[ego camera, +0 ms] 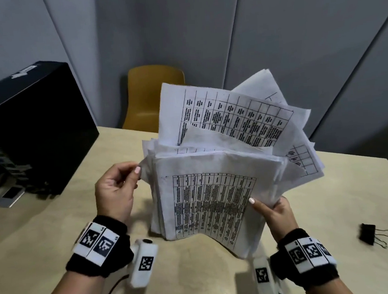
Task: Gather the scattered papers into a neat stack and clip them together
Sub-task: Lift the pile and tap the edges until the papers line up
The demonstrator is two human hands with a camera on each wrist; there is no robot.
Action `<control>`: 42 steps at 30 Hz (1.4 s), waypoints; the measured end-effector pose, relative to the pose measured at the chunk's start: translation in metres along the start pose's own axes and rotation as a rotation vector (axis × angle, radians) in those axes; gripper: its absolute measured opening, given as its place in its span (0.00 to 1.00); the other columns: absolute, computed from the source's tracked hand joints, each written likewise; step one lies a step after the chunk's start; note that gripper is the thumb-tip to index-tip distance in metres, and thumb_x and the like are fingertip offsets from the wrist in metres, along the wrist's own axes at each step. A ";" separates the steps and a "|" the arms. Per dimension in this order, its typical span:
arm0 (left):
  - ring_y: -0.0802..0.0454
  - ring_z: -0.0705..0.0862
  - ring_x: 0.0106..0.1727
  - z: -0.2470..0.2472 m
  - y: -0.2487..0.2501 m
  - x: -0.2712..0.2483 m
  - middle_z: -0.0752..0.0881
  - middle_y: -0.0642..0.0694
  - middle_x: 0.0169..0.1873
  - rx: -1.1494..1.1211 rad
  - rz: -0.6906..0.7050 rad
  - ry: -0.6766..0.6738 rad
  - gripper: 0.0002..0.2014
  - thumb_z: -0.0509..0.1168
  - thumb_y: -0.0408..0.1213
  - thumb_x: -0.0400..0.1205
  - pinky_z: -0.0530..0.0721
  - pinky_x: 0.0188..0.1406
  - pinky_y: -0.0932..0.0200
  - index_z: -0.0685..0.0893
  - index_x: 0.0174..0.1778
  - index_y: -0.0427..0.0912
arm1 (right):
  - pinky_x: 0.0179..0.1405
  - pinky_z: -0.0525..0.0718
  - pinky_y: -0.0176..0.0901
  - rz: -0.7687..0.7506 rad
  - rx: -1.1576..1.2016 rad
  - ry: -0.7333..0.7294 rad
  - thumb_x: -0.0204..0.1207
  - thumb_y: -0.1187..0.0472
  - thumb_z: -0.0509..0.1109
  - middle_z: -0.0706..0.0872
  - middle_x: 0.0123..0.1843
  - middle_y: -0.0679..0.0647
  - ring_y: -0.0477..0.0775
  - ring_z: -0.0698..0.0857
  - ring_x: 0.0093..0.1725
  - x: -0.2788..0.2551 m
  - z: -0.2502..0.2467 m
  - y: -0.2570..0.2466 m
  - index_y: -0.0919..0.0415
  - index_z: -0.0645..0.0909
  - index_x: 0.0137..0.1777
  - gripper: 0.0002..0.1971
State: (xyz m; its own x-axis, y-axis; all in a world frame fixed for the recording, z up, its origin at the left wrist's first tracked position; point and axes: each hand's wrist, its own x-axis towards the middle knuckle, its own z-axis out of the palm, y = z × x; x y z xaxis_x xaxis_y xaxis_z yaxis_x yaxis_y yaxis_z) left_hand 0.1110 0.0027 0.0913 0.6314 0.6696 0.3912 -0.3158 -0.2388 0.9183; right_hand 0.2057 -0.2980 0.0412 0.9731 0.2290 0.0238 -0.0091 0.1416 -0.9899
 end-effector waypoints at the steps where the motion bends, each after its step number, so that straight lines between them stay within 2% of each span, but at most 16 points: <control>1: 0.69 0.81 0.28 -0.001 -0.003 -0.001 0.87 0.64 0.26 0.024 -0.032 -0.003 0.18 0.65 0.23 0.77 0.79 0.27 0.74 0.84 0.35 0.54 | 0.37 0.87 0.35 -0.007 0.006 -0.007 0.35 0.36 0.85 0.93 0.36 0.50 0.47 0.91 0.37 -0.001 0.000 0.000 0.61 0.87 0.41 0.37; 7: 0.67 0.82 0.25 -0.017 -0.051 -0.030 0.87 0.60 0.23 0.096 -0.295 -0.075 0.12 0.69 0.22 0.74 0.77 0.26 0.77 0.82 0.34 0.45 | 0.36 0.88 0.37 0.042 -0.013 -0.010 0.65 0.70 0.75 0.92 0.34 0.50 0.48 0.90 0.35 -0.001 -0.001 -0.002 0.66 0.85 0.43 0.07; 9: 0.61 0.82 0.28 -0.021 -0.066 -0.035 0.87 0.58 0.23 0.134 -0.361 -0.105 0.12 0.70 0.21 0.73 0.78 0.28 0.76 0.83 0.32 0.44 | 0.34 0.87 0.36 0.051 -0.038 -0.003 0.70 0.76 0.70 0.91 0.31 0.50 0.46 0.89 0.32 -0.002 0.000 -0.002 0.66 0.84 0.40 0.06; 12: 0.47 0.79 0.33 -0.021 -0.076 -0.042 0.86 0.57 0.20 0.227 -0.444 -0.207 0.13 0.69 0.19 0.72 0.77 0.28 0.76 0.82 0.30 0.42 | 0.33 0.87 0.35 0.054 -0.051 -0.004 0.70 0.77 0.69 0.91 0.29 0.50 0.46 0.88 0.30 -0.002 0.000 -0.003 0.64 0.85 0.35 0.09; 15: 0.51 0.83 0.33 -0.020 -0.069 -0.045 0.87 0.56 0.23 0.202 -0.478 -0.254 0.15 0.68 0.19 0.73 0.78 0.28 0.74 0.85 0.30 0.45 | 0.33 0.87 0.36 0.055 -0.003 -0.024 0.63 0.66 0.78 0.91 0.31 0.51 0.46 0.88 0.31 -0.003 0.001 -0.006 0.61 0.88 0.31 0.03; 17: 0.61 0.85 0.33 -0.019 -0.057 -0.041 0.90 0.60 0.30 0.186 -0.428 -0.255 0.11 0.70 0.27 0.74 0.82 0.31 0.70 0.87 0.36 0.49 | 0.34 0.87 0.38 0.071 -0.013 -0.041 0.50 0.53 0.86 0.92 0.32 0.51 0.46 0.89 0.32 -0.003 0.000 -0.006 0.55 0.90 0.33 0.12; 19: 0.57 0.86 0.35 -0.017 -0.052 -0.034 0.90 0.59 0.32 0.202 -0.388 -0.269 0.06 0.72 0.34 0.72 0.84 0.37 0.62 0.89 0.35 0.52 | 0.35 0.87 0.39 0.089 -0.029 -0.029 0.44 0.47 0.86 0.92 0.33 0.51 0.47 0.89 0.33 -0.002 -0.001 -0.005 0.53 0.91 0.34 0.19; 23: 0.49 0.83 0.34 -0.009 -0.046 -0.039 0.88 0.57 0.25 0.196 -0.423 -0.283 0.20 0.65 0.22 0.76 0.80 0.30 0.71 0.89 0.29 0.53 | 0.37 0.87 0.40 0.090 -0.023 -0.024 0.59 0.65 0.80 0.92 0.33 0.51 0.47 0.89 0.33 -0.001 -0.001 -0.005 0.61 0.87 0.36 0.06; 26: 0.48 0.83 0.56 -0.011 -0.038 -0.037 0.88 0.59 0.46 0.082 -0.387 -0.271 0.12 0.70 0.41 0.75 0.83 0.49 0.58 0.82 0.51 0.62 | 0.38 0.87 0.41 0.106 -0.059 -0.021 0.68 0.74 0.72 0.92 0.32 0.51 0.48 0.88 0.34 -0.002 -0.002 -0.005 0.63 0.85 0.39 0.06; 29: 0.55 0.72 0.72 -0.011 -0.028 -0.024 0.74 0.53 0.72 0.024 -0.353 -0.448 0.51 0.75 0.68 0.53 0.73 0.66 0.45 0.60 0.73 0.72 | 0.35 0.87 0.38 0.112 -0.038 -0.038 0.65 0.72 0.72 0.92 0.32 0.51 0.48 0.88 0.33 -0.004 0.000 -0.008 0.62 0.86 0.36 0.06; 32: 0.60 0.81 0.64 0.002 -0.017 -0.014 0.80 0.48 0.67 -0.041 -0.302 -0.585 0.67 0.83 0.55 0.46 0.83 0.57 0.61 0.56 0.80 0.44 | 0.38 0.88 0.38 0.110 -0.035 -0.092 0.71 0.78 0.67 0.92 0.35 0.50 0.48 0.90 0.36 -0.004 0.002 -0.012 0.65 0.86 0.42 0.10; 34: 0.65 0.87 0.50 0.012 -0.006 -0.007 0.91 0.53 0.48 -0.121 -0.281 -0.542 0.50 0.86 0.37 0.49 0.84 0.44 0.71 0.74 0.67 0.28 | 0.40 0.88 0.39 0.097 -0.061 -0.112 0.71 0.78 0.68 0.92 0.37 0.50 0.48 0.89 0.38 -0.004 0.004 -0.014 0.63 0.88 0.40 0.12; 36: 0.65 0.88 0.45 0.018 0.000 -0.007 0.92 0.60 0.40 -0.159 -0.270 -0.552 0.29 0.84 0.30 0.50 0.85 0.42 0.70 0.90 0.50 0.42 | 0.38 0.88 0.37 0.098 -0.063 -0.091 0.71 0.79 0.68 0.92 0.35 0.49 0.46 0.89 0.37 -0.006 0.004 -0.015 0.62 0.88 0.36 0.13; 38: 0.67 0.88 0.44 0.024 0.006 -0.013 0.91 0.62 0.37 -0.183 -0.284 -0.556 0.21 0.85 0.39 0.50 0.85 0.41 0.71 0.92 0.38 0.58 | 0.37 0.87 0.37 0.091 -0.059 -0.066 0.72 0.79 0.67 0.92 0.34 0.48 0.45 0.89 0.35 -0.008 0.004 -0.015 0.64 0.86 0.40 0.12; 40: 0.74 0.86 0.40 0.033 0.008 -0.021 0.89 0.70 0.32 -0.188 -0.248 -0.505 0.22 0.78 0.26 0.63 0.81 0.38 0.77 0.89 0.30 0.67 | 0.38 0.87 0.36 0.055 -0.054 -0.028 0.72 0.80 0.67 0.92 0.33 0.46 0.43 0.89 0.35 -0.010 0.008 -0.015 0.65 0.84 0.41 0.11; 42: 0.77 0.85 0.39 0.041 0.011 -0.030 0.87 0.73 0.30 -0.122 -0.208 -0.436 0.25 0.69 0.20 0.72 0.80 0.40 0.78 0.89 0.31 0.63 | 0.39 0.86 0.31 0.000 -0.037 0.018 0.71 0.83 0.65 0.91 0.32 0.43 0.39 0.88 0.36 -0.011 0.014 -0.017 0.65 0.83 0.43 0.13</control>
State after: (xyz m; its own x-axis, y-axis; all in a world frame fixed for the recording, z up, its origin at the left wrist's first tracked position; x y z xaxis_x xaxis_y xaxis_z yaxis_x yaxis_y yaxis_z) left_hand 0.1173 -0.0487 0.0926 0.9189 0.3319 0.2132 -0.2156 -0.0301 0.9760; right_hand 0.1917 -0.2898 0.0601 0.9771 0.2117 0.0217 -0.0009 0.1061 -0.9944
